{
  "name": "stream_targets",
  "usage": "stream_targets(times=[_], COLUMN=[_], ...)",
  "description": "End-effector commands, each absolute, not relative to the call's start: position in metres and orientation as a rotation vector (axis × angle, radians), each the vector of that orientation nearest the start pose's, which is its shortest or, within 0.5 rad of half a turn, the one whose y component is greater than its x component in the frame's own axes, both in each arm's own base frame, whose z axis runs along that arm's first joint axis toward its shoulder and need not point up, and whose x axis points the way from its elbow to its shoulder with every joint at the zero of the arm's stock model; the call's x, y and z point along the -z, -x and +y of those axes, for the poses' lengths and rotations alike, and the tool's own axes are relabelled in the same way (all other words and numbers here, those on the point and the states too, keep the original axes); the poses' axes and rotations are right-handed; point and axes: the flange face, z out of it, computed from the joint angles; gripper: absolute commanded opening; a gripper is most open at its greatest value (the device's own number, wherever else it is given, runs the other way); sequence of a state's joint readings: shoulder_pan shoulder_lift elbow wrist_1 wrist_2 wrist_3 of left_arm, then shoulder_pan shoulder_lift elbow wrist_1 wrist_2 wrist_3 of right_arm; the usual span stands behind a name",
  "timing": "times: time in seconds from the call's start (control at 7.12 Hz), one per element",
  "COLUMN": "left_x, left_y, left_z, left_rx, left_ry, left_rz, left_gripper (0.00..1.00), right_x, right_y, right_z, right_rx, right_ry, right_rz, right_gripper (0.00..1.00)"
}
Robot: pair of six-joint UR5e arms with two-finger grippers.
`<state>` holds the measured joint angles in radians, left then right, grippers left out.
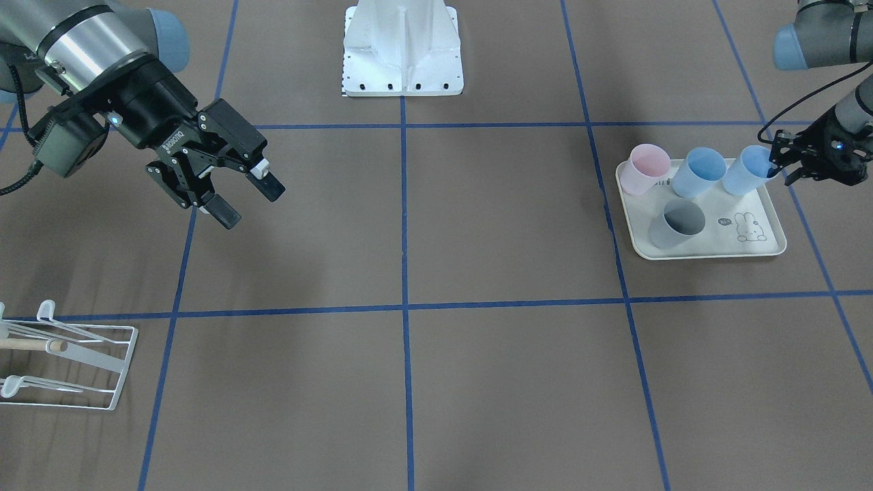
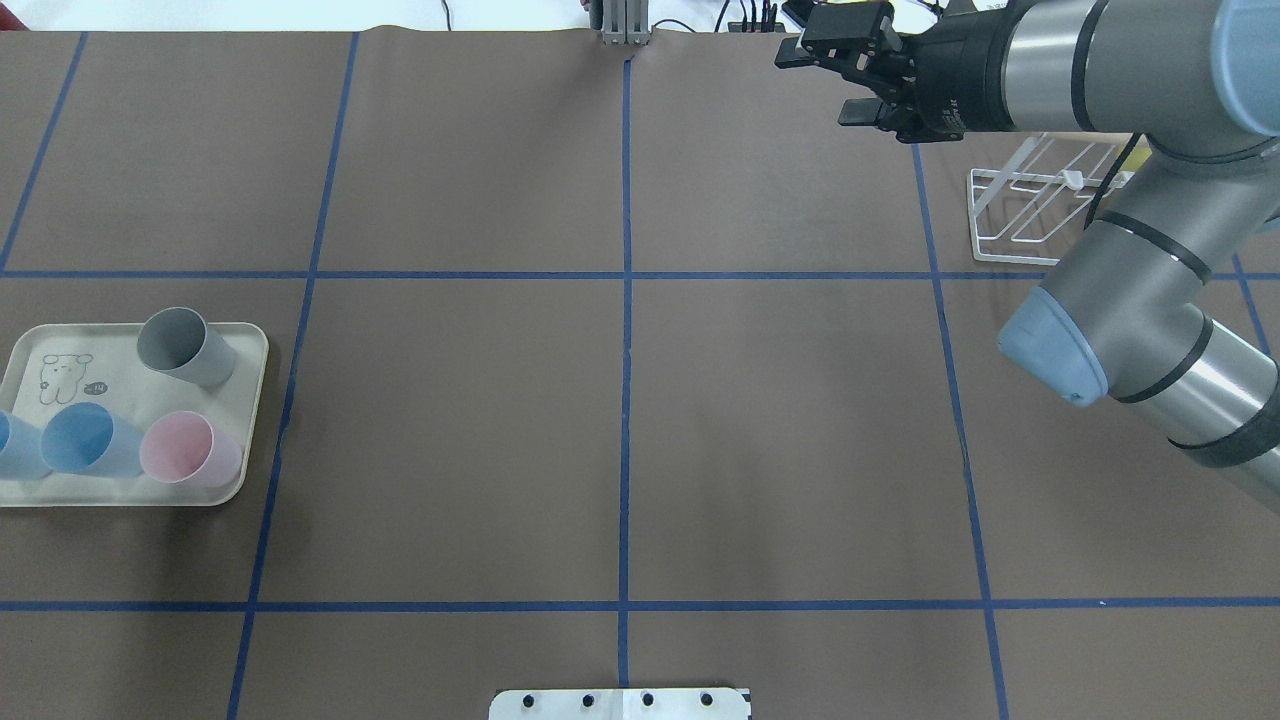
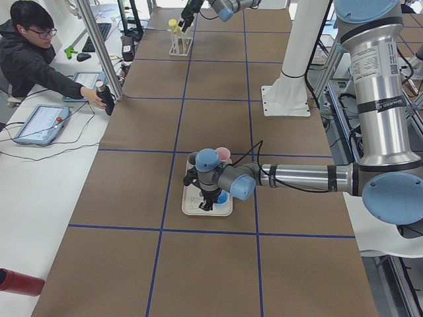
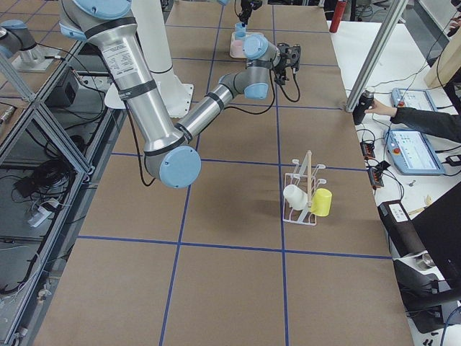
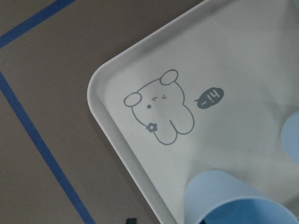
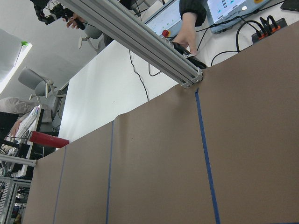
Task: Transfer IKEA cup to right arm and place on rack
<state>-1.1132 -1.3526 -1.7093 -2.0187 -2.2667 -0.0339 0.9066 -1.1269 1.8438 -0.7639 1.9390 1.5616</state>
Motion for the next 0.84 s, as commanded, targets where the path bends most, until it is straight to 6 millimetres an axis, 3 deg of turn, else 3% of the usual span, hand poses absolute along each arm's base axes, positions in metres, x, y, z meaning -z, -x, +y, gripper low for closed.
stream_targets(times=[0.0,0.14,0.28,0.56,0.7], left_x=[-0.643,-0.641,-0.640,-0.635,-0.623], left_y=[-0.127,-0.128,-0.128,-0.125,-0.104], left_z=[-0.405,-0.405,-0.404,-0.399,-0.390], left_rx=[-0.539,-0.541,-0.541,-0.517,-0.455], left_ry=[-0.170,-0.169,-0.169,-0.141,-0.157], left_rz=[0.784,0.791,0.794,0.854,0.859], left_gripper=[0.41,0.40,0.00,0.00,0.00], right_x=[-0.194,-0.194,-0.193,-0.193,-0.193], right_y=[0.278,0.278,0.278,0.278,0.278], right_z=[-0.513,-0.513,-0.513,-0.513,-0.513], right_rx=[-0.435,-0.435,-0.435,-0.435,-0.435], right_ry=[-0.404,-0.404,-0.404,-0.404,-0.406], right_rz=[-1.488,-1.488,-1.490,-1.490,-1.489], right_gripper=[1.00,1.00,1.00,1.00,1.00])
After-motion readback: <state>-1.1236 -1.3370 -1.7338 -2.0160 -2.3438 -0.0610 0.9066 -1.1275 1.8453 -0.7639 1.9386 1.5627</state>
